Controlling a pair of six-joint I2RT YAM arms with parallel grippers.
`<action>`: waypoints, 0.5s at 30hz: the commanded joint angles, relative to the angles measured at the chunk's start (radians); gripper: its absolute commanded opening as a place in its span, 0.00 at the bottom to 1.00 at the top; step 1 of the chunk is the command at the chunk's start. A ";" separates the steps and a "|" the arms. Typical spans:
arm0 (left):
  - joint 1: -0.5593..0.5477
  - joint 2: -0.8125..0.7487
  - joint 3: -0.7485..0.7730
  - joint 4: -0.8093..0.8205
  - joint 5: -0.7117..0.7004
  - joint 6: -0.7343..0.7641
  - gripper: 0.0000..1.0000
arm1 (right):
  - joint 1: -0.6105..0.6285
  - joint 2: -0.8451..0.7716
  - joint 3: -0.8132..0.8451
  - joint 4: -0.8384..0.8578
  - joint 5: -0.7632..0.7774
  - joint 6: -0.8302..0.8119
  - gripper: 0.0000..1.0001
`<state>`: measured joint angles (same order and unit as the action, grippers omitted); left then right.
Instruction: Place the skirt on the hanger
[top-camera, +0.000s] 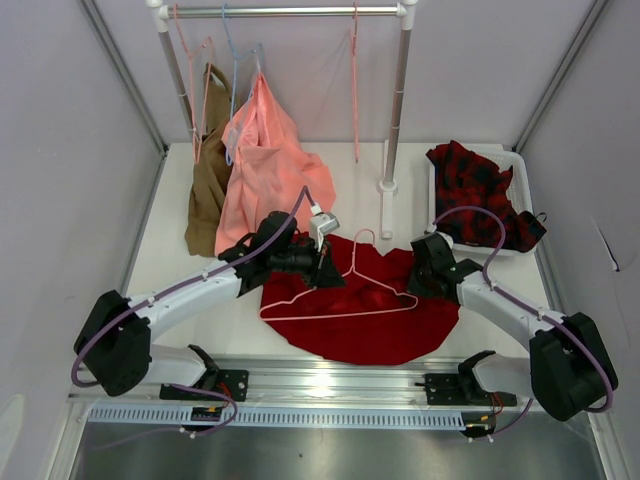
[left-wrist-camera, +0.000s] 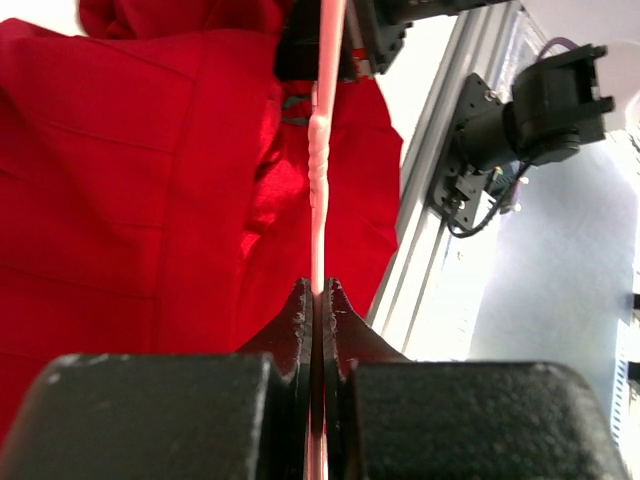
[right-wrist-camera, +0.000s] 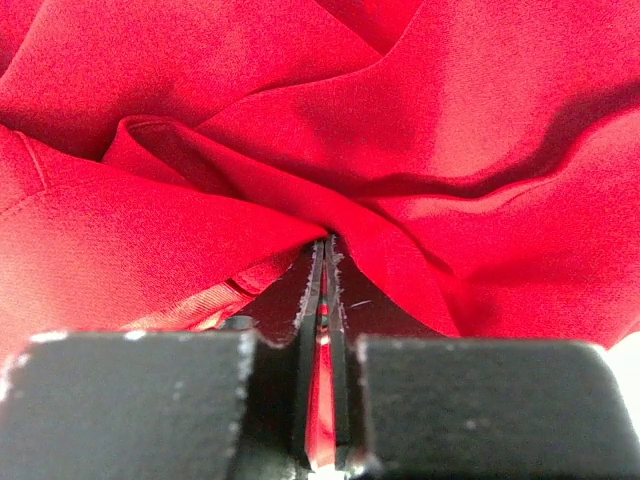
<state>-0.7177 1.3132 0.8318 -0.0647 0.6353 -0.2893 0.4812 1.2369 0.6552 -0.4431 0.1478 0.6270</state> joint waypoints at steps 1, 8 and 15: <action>-0.005 -0.018 0.000 0.059 -0.040 -0.011 0.00 | 0.004 -0.034 0.024 -0.012 0.012 -0.013 0.12; -0.005 -0.088 0.026 -0.020 -0.115 0.027 0.00 | 0.002 -0.137 0.014 -0.060 0.042 0.007 0.36; 0.000 -0.137 0.035 -0.073 -0.138 0.048 0.00 | -0.010 -0.233 -0.017 -0.095 0.016 0.031 0.40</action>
<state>-0.7197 1.2144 0.8307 -0.1272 0.5255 -0.2756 0.4778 1.0454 0.6510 -0.5133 0.1608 0.6365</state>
